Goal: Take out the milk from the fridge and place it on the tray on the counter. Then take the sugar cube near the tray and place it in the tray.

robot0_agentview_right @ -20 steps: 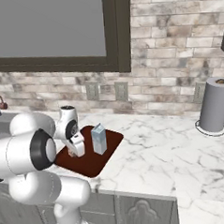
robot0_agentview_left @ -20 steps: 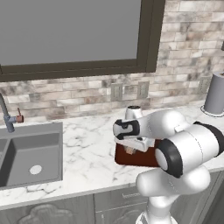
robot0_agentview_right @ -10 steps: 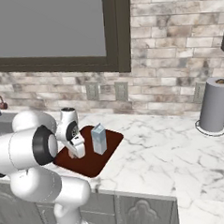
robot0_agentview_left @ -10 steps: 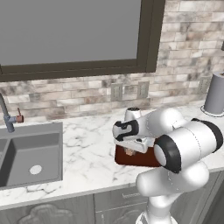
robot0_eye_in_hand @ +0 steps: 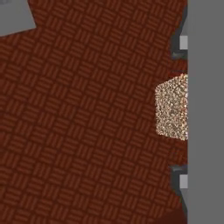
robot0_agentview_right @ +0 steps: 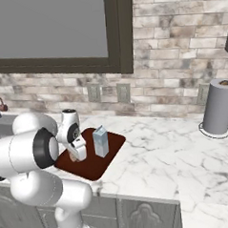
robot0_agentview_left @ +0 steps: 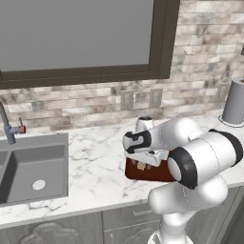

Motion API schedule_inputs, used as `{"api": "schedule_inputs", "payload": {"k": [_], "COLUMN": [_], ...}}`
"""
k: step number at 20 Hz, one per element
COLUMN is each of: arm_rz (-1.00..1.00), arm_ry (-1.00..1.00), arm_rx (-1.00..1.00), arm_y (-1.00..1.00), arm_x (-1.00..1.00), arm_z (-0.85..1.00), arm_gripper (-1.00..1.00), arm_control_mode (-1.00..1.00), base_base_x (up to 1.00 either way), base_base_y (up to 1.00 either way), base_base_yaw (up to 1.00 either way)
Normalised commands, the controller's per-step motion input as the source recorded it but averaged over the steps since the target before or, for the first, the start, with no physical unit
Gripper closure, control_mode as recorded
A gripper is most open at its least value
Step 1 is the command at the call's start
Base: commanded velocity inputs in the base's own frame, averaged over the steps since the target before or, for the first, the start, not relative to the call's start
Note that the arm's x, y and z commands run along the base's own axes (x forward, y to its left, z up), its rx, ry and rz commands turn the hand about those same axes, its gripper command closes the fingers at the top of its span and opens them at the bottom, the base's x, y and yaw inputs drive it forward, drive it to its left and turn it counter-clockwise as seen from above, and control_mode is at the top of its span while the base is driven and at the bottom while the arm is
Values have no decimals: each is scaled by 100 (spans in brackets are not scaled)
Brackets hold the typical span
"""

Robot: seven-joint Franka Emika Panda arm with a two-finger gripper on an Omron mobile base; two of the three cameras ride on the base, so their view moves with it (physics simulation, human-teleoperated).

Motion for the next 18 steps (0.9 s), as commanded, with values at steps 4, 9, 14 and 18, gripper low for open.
{"api": "schedule_inputs", "payload": {"k": [4,9,14,18], "arm_rz": [-2,-1,1,6], "arm_ry": [-7,-29,-24,-19], "arm_rx": [0,0,7,2], "arm_y": [-1,0,-16,-21], "arm_x": [-26,-71,-57,-72], "arm_z": [55,98,100,100], "arm_gripper": [-100,-100,-100,-100], "arm_control_mode": [-100,-100,-100,-100], "base_base_x": [0,0,0,0], "base_base_y": [0,0,0,0], "base_base_yaw": [0,0,0,0]}}
